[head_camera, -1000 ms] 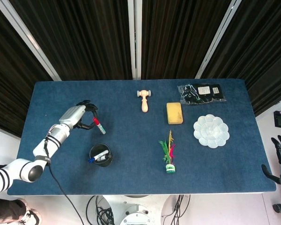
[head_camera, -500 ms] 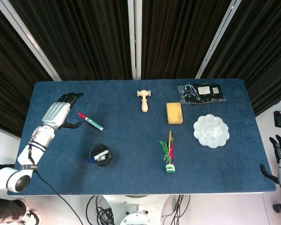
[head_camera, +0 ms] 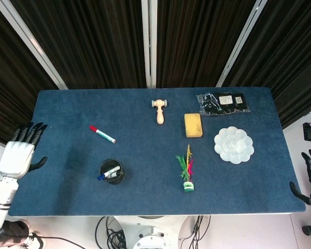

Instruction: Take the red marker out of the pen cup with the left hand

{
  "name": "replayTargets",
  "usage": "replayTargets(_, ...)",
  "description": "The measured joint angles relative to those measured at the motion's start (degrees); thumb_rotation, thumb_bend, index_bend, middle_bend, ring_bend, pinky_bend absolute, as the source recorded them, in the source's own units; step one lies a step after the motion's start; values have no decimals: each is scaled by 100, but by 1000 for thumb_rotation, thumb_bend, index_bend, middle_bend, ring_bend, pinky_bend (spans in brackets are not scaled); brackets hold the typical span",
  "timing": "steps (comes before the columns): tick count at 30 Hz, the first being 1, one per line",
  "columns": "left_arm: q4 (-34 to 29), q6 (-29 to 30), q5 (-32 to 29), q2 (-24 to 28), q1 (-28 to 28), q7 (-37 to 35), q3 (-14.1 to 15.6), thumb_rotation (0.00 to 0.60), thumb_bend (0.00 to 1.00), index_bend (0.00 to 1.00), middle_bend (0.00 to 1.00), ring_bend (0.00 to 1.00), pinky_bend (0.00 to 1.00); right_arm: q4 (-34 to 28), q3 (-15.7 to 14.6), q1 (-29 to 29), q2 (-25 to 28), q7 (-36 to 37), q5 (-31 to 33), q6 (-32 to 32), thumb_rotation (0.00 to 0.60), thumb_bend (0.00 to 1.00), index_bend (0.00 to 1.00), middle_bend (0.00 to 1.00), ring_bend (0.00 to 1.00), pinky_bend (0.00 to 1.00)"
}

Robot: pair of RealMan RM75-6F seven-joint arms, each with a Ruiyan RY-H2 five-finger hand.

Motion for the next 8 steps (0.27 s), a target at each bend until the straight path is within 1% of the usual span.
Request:
replayTargets(3, 406, 673, 418, -188, 596, 49, 184, 600, 224, 0, 34, 0, 0, -31, -31, 20, -11, -116, -44, -37, 600, 235, 0, 0, 0, 0)
replayTargets(4, 502, 803, 490, -233, 746, 37, 225, 600, 224, 0, 34, 0, 0, -55, -41, 30, -14, -168, -62, -51, 600, 235, 0, 0, 0, 0)
replayTargets(5, 601, 919, 526, -281, 905, -12, 262, 600, 224, 0, 34, 0, 0, -78, -47, 38, -17, -205, -74, -59, 600, 235, 0, 0, 0, 0)
replayTargets(8, 710, 982, 507, -328, 1058, -231, 291, 600, 224, 0, 34, 0, 0, -157, -57, 59, -29, -289, -95, -79, 600, 235, 0, 0, 0, 0)
